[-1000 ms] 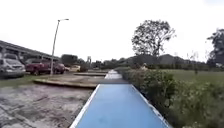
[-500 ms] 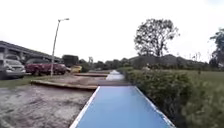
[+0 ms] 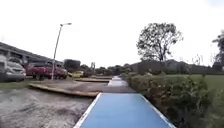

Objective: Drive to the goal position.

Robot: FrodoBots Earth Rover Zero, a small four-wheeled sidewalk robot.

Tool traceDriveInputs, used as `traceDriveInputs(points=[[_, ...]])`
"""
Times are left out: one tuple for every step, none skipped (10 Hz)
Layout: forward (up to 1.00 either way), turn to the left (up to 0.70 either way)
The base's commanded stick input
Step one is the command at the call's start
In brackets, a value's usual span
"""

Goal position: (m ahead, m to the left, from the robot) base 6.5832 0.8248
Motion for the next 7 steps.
traceDriveInputs(points=[[0.5,0.0],[0.5,0.0],[0.5,0.0],[0.5,0.0],[0.5,0.0],[0.5,-0.16],[0.5,-0.37]])
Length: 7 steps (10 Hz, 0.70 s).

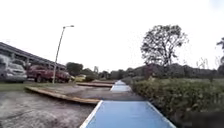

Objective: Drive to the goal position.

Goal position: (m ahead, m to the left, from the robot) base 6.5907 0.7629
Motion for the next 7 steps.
traceDriveInputs(points=[[0.5,0.0],[0.5,0.0],[0.5,0.0],[0.5,0.0],[0.5,0.0],[0.5,0.0],[0.5,0.0]])
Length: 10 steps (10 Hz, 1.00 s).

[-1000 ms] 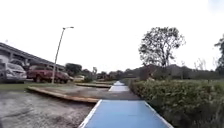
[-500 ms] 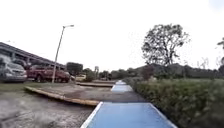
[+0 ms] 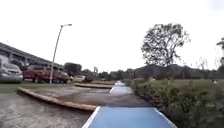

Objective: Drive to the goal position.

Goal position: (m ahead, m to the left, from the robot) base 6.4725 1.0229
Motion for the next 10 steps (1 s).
traceDriveInputs(points=[[0.5,0.0],[0.5,0.0],[0.5,0.0],[0.5,0.0],[0.5,0.0],[0.5,0.0],[0.5,0.0],[0.5,0.0],[0.5,-0.4],[0.5,-0.5]])
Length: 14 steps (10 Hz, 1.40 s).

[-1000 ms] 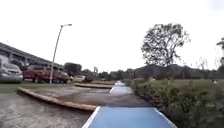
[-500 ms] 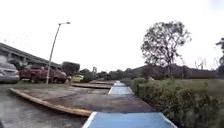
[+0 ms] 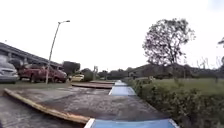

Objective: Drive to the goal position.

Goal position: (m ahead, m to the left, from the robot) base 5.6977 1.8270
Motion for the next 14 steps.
traceDriveInputs(points=[[0.5,-0.5],[0.5,-0.34],[0.5,0.0],[0.5,0.0],[0.5,0.0],[0.5,0.0],[0.5,0.0],[0.5,0.0],[0.5,0.0],[0.5,0.0],[0.5,0.0],[0.5,0.0],[0.5,0.0],[0.5,0.0]])
